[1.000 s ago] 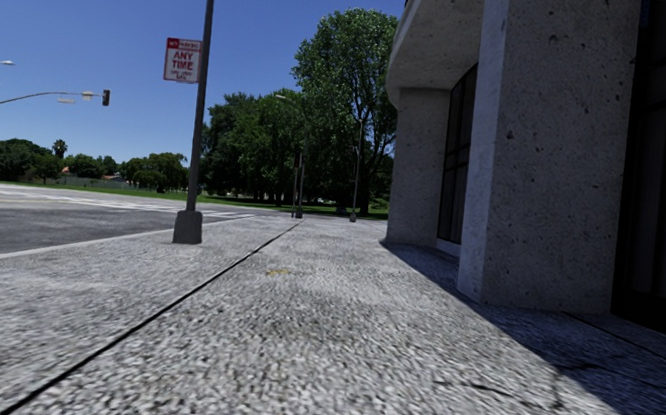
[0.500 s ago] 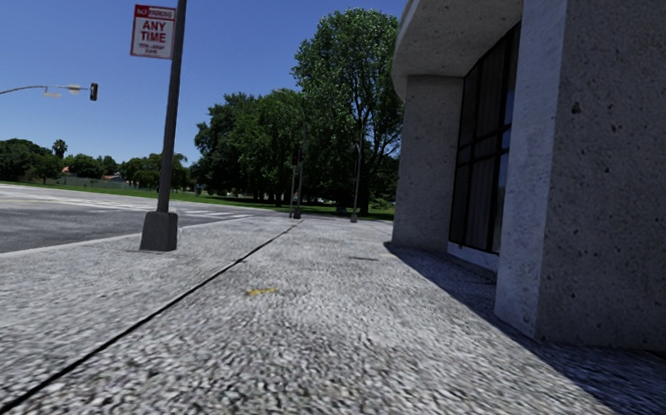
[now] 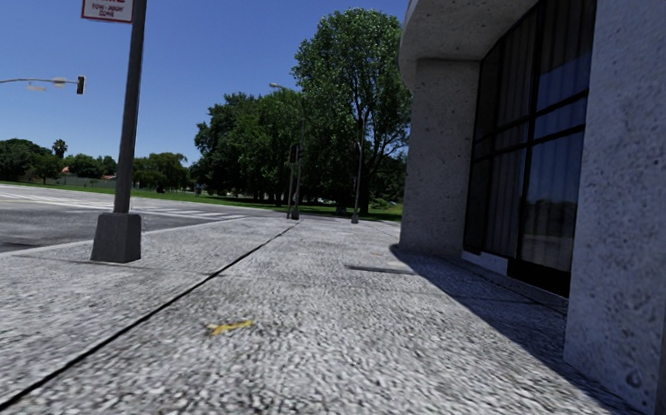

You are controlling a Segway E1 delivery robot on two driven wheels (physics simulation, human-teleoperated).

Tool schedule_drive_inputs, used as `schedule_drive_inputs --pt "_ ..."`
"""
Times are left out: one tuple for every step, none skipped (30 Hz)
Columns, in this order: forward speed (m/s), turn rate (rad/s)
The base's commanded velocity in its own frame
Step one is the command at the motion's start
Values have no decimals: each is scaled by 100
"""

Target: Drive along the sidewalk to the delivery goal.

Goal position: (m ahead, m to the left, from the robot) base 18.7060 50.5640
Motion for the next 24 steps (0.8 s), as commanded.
schedule_drive_inputs --pt "200 0" --pt "200 0" --pt "200 0" --pt "200 0" --pt "200 0" --pt "200 0" --pt "200 0" --pt "200 0" --pt "200 0" --pt "200 0" --pt "200 0" --pt "200 0" --pt "200 0" --pt "200 0" --pt "200 0" --pt "200 0" --pt "200 0" --pt "200 0" --pt "200 0" --pt "200 0" --pt "200 0" --pt "200 0" --pt "200 0" --pt "200 0"
